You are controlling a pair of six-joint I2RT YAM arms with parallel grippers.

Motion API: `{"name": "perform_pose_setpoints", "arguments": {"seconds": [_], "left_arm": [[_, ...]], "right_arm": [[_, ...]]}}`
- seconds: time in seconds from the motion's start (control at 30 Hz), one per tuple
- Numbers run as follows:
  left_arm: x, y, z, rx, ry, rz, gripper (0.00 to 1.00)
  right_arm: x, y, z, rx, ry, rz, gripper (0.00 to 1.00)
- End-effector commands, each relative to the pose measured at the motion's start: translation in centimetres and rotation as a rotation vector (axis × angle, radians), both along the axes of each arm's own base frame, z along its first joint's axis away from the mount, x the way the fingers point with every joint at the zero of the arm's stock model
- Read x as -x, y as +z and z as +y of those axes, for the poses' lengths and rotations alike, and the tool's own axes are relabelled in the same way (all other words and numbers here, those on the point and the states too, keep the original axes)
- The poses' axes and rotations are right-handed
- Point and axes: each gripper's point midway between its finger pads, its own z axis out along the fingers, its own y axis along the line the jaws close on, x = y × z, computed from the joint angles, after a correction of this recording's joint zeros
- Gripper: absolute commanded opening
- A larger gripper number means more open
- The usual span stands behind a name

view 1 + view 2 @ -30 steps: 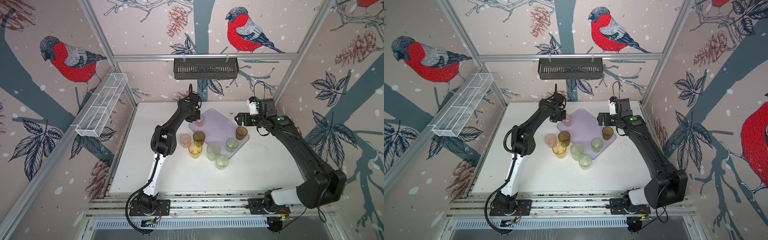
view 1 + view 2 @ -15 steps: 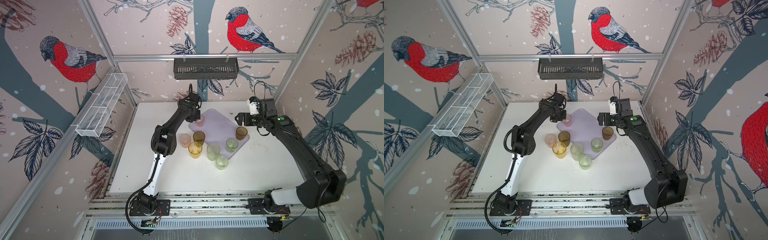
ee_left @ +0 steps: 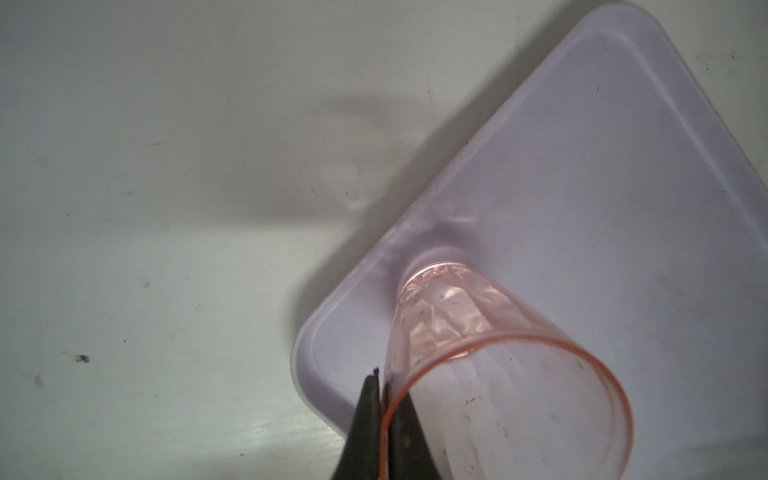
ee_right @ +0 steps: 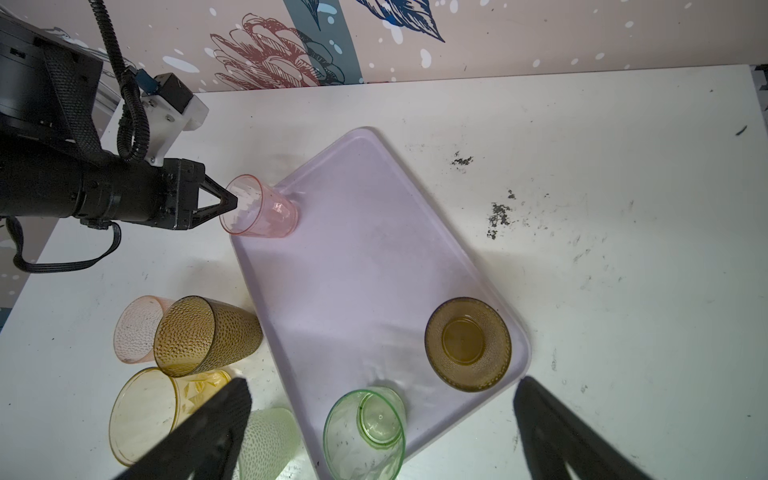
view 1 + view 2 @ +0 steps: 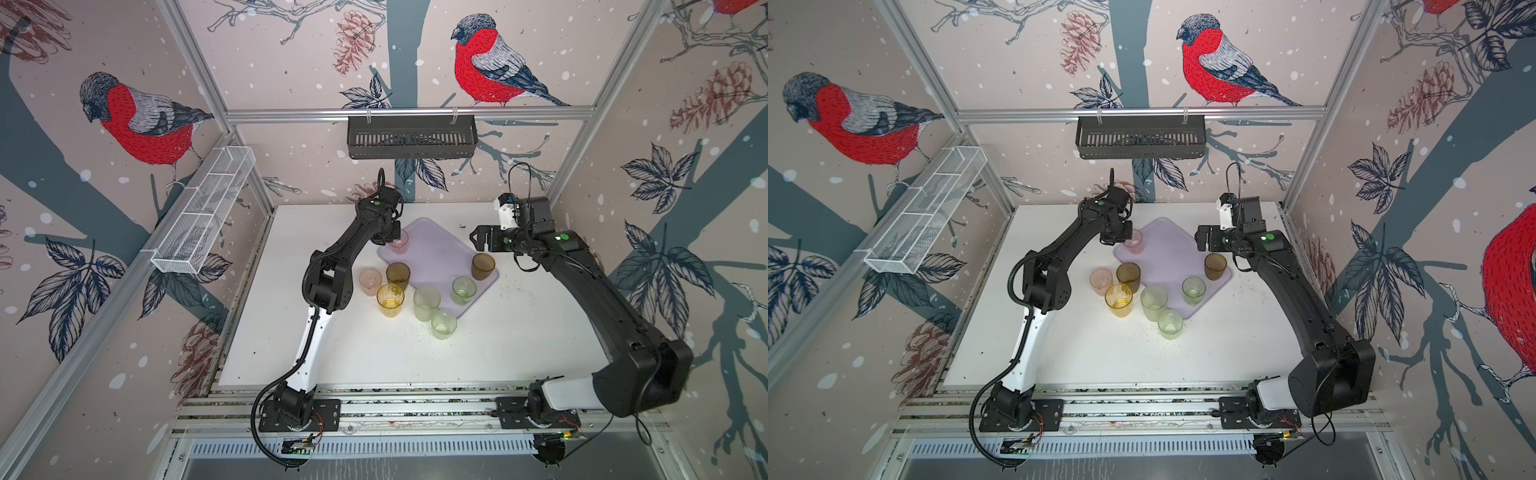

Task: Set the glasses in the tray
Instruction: 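Carry the pink glass onto the tray corner and lower it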

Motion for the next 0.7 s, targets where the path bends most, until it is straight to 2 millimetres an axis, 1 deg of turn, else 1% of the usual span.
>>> {"name": "perform_pose_setpoints", "arguments": {"seconds": [0.0,0.33,0.57,0.67], "left_arm": [[0.18,-0.51,0.08,-0.006,-0.002,0.013,0.06],[0.15,-0.62,0.04,-0.004,-0.001,0.014,0.08],[0.06,-0.7,0.0,-0.001,0.002,0.012,0.16],[0.02,-0.7,-0.08,0.003,0.002,0.011,0.16]], "right_arm": [[-0.33,0.77,0.07,-0.017,-0.004,-0.028,1.0],[-0.47,0.78,-0.02,-0.022,-0.007,-0.028,1.0],[-0.67,0.76,0.01,-0.034,-0.005,-0.025,1.0],[-0.73,0.86,-0.05,-0.037,-0.006,-0.027,1.0]]}}
